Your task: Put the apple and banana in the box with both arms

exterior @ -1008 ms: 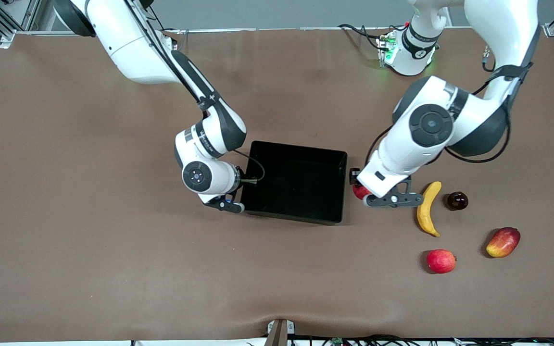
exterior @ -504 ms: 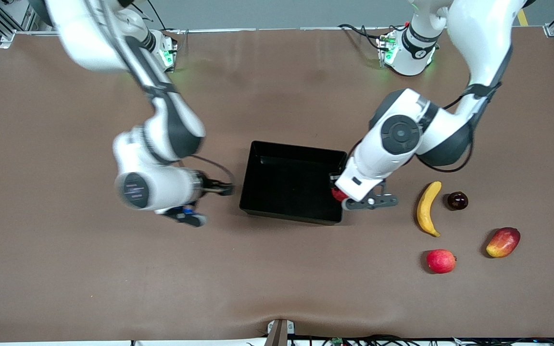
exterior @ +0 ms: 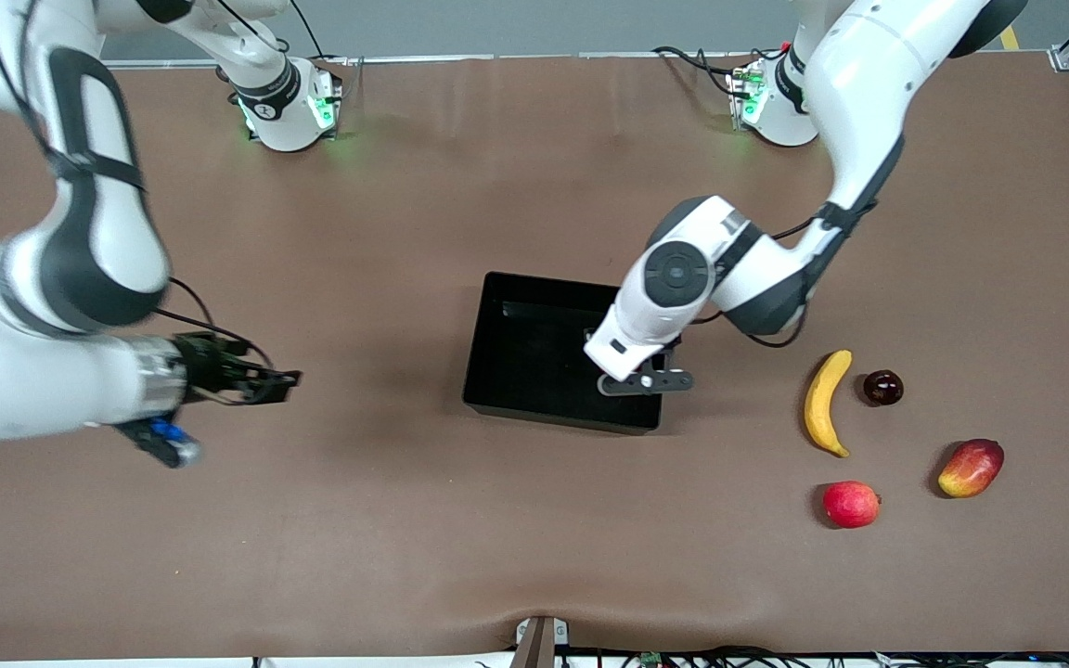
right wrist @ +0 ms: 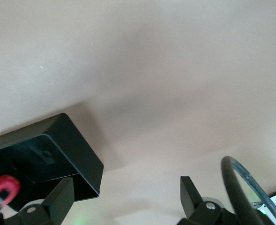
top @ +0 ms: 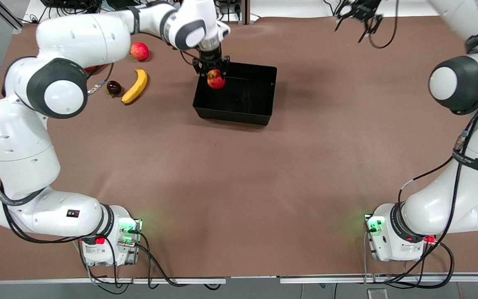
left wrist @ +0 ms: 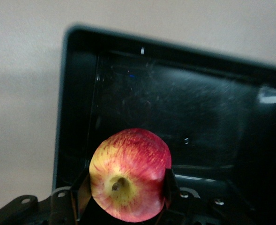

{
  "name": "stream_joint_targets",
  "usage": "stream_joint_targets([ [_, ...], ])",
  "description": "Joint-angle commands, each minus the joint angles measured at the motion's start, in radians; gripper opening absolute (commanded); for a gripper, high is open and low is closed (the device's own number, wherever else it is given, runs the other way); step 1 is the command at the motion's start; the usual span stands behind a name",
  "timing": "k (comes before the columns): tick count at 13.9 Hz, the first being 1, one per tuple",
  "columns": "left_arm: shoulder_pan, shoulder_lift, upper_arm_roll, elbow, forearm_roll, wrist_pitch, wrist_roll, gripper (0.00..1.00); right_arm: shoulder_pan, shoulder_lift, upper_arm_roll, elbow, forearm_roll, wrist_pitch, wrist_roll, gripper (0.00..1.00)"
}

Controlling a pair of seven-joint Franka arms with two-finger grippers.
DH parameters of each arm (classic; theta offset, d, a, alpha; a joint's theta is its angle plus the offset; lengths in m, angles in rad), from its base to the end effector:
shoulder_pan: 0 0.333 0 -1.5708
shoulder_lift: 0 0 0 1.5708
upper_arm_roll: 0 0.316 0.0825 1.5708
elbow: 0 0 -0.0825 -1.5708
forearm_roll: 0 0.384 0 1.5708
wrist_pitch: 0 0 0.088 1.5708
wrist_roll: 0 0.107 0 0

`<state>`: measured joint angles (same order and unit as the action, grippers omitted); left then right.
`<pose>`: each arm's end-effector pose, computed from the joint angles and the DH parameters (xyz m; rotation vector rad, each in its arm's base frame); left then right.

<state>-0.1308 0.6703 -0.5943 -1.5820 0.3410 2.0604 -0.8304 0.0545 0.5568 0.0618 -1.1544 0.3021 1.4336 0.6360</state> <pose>0.5602 -0.3948 0.2893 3.1375 0.0348 -0.1449 0.6775 0.1037 0.4656 -2.7790 0.7464 0.5524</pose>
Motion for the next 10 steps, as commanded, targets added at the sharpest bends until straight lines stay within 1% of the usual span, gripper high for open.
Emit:
stream_joint_targets([
  [1,-0.007,0.004,0.002,-0.053,0.061,0.014,-0.036,0.00,-0.024,-0.113,0.013,-0.030,-0.110,-0.016,-0.021,1.00],
  [3,-0.044,0.035,0.004,-0.052,0.061,0.014,-0.049,0.00,-0.041,-0.178,0.015,-0.048,-0.211,-0.033,-0.147,1.00],
  [5,-0.056,0.060,0.004,-0.053,0.070,0.014,-0.085,0.00,-0.059,-0.236,0.015,-0.050,-0.218,-0.045,-0.313,1.00],
  [7,-0.066,0.077,0.004,-0.053,0.075,0.010,-0.093,0.00,-0.102,-0.299,0.013,-0.054,-0.222,-0.082,-0.491,1.00],
  [8,-0.067,0.080,0.005,-0.053,0.076,0.009,-0.093,0.15,-0.134,-0.331,0.015,-0.062,-0.222,-0.091,-0.546,1.00],
  [9,-0.069,0.080,0.007,-0.053,0.076,0.010,-0.093,0.81,-0.153,-0.365,0.015,-0.073,-0.221,-0.096,-0.564,1.00],
  [10,-0.067,0.078,0.008,-0.049,0.087,0.009,-0.082,1.00,-0.159,-0.394,0.015,-0.076,-0.221,-0.113,-0.565,1.00],
])
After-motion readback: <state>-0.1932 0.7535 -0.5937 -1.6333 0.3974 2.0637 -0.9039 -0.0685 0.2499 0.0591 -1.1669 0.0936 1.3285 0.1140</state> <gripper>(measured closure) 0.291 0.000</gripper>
